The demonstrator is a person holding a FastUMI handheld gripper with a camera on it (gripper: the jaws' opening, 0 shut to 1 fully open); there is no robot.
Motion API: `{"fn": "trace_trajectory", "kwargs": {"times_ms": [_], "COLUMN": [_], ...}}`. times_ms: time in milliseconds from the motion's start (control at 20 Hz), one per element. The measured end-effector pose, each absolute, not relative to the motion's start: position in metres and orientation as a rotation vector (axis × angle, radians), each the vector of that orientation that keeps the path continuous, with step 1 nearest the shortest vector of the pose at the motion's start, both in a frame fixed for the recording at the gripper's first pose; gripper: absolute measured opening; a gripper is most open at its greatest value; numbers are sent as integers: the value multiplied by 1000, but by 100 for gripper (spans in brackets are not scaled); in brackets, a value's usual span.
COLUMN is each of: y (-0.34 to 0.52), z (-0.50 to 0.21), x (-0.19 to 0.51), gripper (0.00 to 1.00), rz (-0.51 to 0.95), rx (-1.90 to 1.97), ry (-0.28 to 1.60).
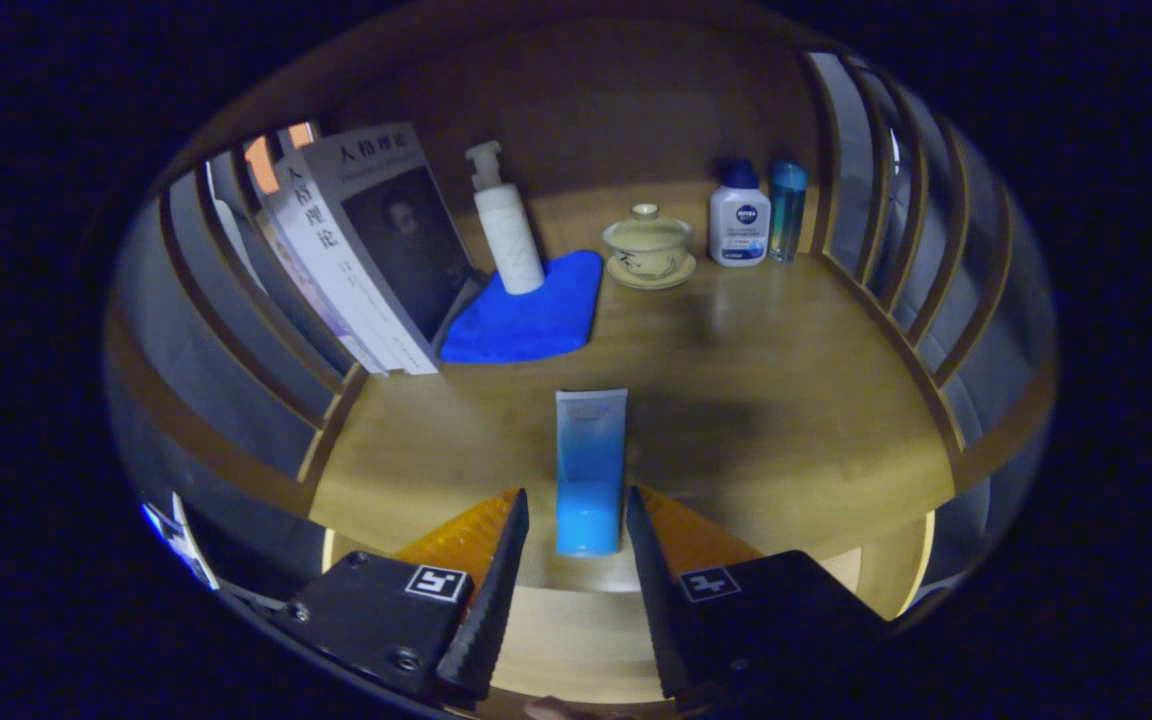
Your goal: Pull open the drawer, take out the items inside it, and place them on the countertop above the cabinet.
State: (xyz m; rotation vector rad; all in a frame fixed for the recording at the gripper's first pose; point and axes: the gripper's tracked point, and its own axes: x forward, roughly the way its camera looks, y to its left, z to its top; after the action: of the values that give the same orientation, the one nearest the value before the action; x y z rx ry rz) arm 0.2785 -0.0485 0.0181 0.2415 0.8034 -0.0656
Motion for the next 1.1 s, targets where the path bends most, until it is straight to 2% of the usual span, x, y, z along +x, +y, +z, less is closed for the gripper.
{"fn": "trace_trajectory", "kwargs": {"times_ms": [200, 450, 700, 950, 1100], "y": [-36, -18, -1, 9, 2], "z": [38, 67, 87, 83, 65], "x": [234, 171, 119, 73, 48], "gripper": [76, 77, 88, 88, 88], "rz": [-25, 31, 69, 104, 48], "rx": [260, 210, 136, 121, 93], "ry": [701, 546, 340, 148, 47]}}
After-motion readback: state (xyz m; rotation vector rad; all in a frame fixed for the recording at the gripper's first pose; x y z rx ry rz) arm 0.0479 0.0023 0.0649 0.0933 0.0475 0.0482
